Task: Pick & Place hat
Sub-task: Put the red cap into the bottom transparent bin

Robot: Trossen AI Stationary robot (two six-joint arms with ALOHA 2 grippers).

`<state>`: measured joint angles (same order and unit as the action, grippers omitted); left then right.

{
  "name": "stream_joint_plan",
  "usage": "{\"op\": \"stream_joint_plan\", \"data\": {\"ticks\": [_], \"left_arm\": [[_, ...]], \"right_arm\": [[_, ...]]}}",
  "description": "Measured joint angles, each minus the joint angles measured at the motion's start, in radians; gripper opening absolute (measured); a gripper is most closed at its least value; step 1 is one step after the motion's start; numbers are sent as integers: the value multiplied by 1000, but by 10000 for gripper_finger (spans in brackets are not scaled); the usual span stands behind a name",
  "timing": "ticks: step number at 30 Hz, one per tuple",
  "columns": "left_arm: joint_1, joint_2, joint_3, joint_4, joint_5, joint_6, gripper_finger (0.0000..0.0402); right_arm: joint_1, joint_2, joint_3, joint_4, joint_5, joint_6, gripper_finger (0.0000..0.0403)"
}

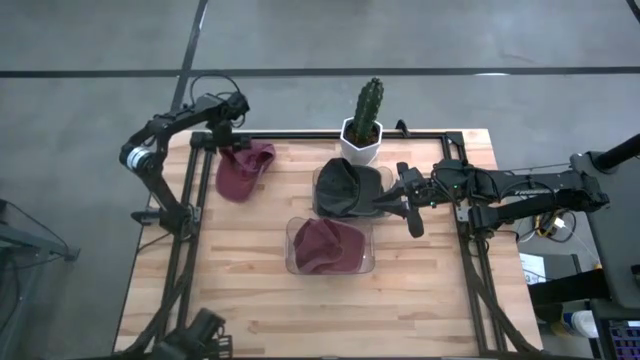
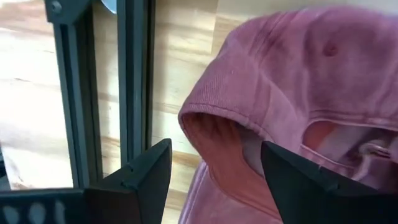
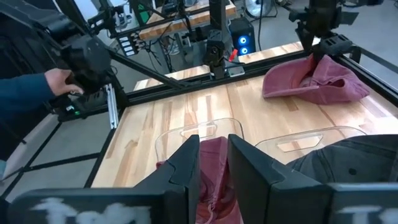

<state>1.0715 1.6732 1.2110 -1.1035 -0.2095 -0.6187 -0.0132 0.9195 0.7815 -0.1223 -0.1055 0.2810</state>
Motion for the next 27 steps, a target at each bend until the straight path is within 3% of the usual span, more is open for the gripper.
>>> {"op": "stream_joint_plan", "data": {"ticks": [10,19,27], "left_arm": [[0,78,-6,4,17,-12,238],[-13,128,-62,65,334,-15,238],[-17,124,-73,91,384,-17,238]], "right_arm": [[0,0,0,1,-7,0,72],[0,0,0,-2,-7,-4,84],[0,0,0,-9,-7,-19,75]]}}
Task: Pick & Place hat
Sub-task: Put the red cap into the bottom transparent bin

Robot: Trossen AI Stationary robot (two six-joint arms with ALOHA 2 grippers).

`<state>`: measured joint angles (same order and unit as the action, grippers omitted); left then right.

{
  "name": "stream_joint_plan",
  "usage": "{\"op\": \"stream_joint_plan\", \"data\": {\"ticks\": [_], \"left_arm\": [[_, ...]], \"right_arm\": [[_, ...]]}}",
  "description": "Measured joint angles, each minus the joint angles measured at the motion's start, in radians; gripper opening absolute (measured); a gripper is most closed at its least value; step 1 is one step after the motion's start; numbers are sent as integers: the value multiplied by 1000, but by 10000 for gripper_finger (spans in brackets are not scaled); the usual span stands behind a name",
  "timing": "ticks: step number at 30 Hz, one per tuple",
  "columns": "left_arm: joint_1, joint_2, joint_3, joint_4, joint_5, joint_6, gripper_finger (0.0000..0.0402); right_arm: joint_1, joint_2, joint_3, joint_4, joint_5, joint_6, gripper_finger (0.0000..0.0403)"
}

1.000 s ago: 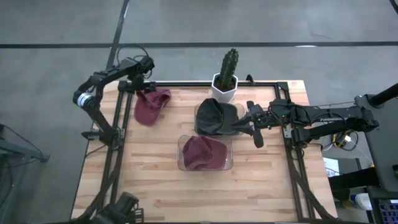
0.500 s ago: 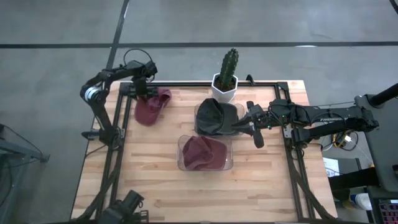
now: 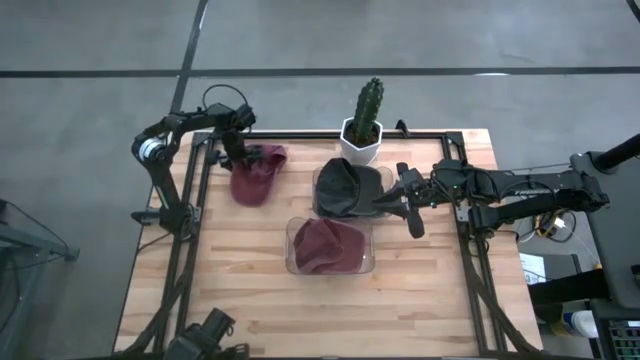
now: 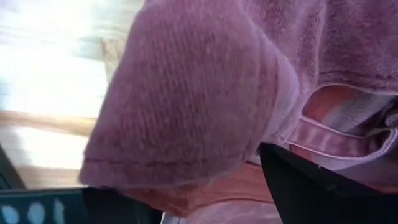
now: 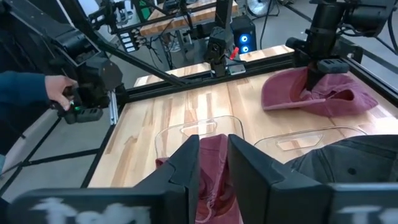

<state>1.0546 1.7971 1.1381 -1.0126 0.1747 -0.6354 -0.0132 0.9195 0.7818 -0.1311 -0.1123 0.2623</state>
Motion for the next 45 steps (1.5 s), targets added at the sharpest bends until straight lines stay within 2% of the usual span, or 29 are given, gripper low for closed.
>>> {"op": "stream_joint_plan", "data": {"ticks": [10,13,17,21,22,26,31,38,45], "left_arm": [[-3,-1,0,93,0,36,238],[-4,-2,0,101,0,32,224],[-4,-2,0,82,12,31,156],[-4,-2,0,69,10,36,37],[-5,-3,0,68,4,36,20],[-8,-20,0,64,-8,35,7],[-16,-128,4,59,-44,31,3],[-41,-405,13,60,-82,-55,2],[-180,-687,13,98,-205,-190,1]], "right_arm": [[0,0,0,0,0,-1,73],[0,0,0,0,0,-1,78],[0,0,0,0,0,-1,82],[0,0,0,0,0,-1,84],[0,0,0,0,0,-1,83],[0,0,0,0,0,-1,77],[0,0,0,0,0,-1,69],[0,0,0,0,1,-1,74],[0,0,0,21,11,-17,77]]}}
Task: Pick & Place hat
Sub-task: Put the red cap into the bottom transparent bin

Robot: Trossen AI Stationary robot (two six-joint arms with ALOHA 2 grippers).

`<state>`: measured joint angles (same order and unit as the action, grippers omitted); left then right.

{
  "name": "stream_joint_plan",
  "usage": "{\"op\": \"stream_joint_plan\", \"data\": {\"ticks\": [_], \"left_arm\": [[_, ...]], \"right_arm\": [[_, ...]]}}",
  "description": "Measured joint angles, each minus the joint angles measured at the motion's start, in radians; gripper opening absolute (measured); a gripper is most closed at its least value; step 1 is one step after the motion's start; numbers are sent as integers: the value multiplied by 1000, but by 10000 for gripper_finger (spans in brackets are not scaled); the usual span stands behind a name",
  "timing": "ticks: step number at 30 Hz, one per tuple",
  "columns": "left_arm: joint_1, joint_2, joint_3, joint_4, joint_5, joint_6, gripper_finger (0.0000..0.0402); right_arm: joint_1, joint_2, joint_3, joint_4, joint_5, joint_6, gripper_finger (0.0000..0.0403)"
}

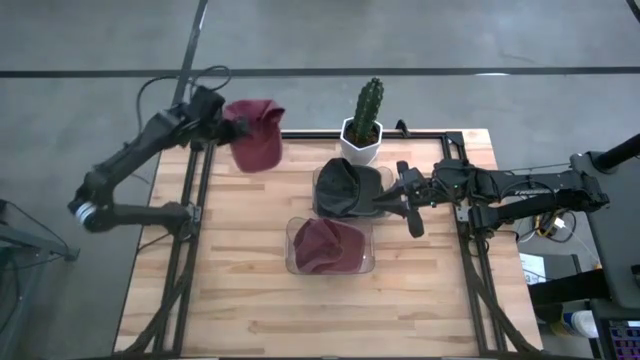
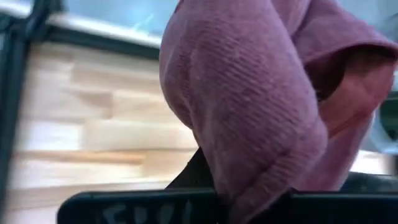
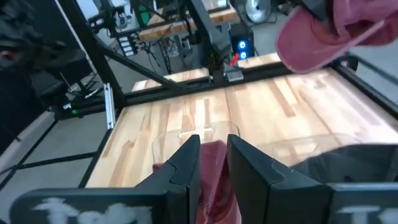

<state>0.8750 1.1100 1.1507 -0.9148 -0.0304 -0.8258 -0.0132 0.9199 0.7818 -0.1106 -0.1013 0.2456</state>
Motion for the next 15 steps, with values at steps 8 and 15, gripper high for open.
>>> {"op": "stream_joint_plan", "data": {"ticks": [8,15], "left_arm": [[-353,-159,0,222,-243,-140,1],[-682,-102,-2,442,-514,-164,0]], "right_arm": [[0,0,0,195,0,-41,78],[0,0,0,269,0,-126,119]]}}
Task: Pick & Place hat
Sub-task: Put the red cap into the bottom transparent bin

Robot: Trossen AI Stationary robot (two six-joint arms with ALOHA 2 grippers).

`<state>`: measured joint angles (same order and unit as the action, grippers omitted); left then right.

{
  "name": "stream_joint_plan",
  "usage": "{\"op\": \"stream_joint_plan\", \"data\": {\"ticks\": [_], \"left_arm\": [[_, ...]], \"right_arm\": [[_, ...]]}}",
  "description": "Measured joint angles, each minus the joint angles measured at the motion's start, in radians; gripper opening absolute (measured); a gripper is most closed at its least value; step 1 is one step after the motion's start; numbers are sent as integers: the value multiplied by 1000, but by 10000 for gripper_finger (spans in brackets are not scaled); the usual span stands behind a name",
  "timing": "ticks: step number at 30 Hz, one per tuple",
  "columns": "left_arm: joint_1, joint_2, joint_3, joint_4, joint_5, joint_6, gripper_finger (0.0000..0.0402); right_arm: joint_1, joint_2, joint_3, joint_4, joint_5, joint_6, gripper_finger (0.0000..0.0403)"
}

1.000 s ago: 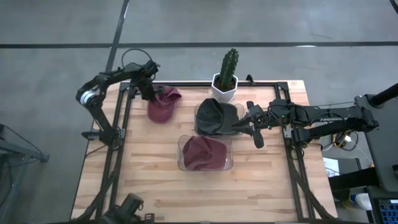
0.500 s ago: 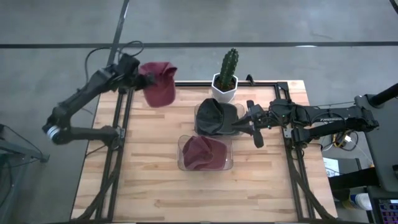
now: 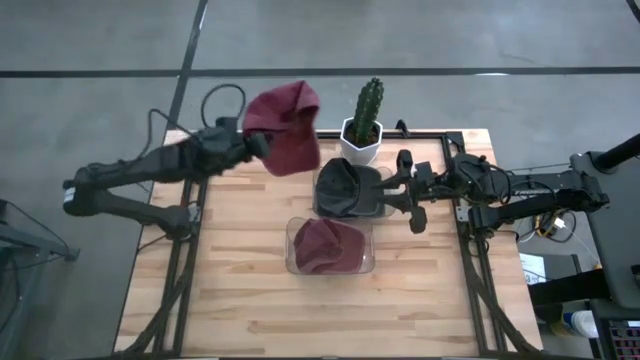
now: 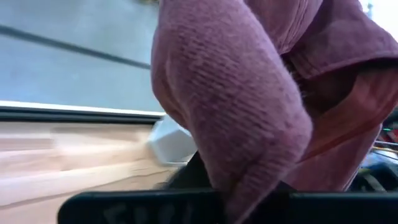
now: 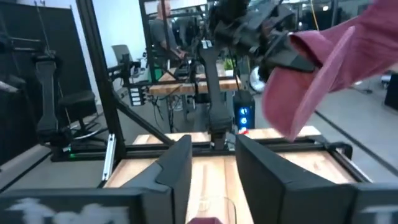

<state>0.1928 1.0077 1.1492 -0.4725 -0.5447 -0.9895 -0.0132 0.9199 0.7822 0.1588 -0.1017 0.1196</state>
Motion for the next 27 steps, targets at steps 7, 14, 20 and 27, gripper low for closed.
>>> {"op": "stream_joint_plan", "data": {"ticks": [7,14,20,27], "left_arm": [[-164,144,0,283,-151,67,0],[-176,287,10,506,-152,110,0],[-175,355,20,625,-153,178,0],[-182,351,36,656,-154,239,0]], "right_arm": [[0,0,0,21,93,-34,183],[0,0,17,46,237,-64,218],[0,25,63,47,316,-93,221],[0,172,185,26,467,-161,221]]}}
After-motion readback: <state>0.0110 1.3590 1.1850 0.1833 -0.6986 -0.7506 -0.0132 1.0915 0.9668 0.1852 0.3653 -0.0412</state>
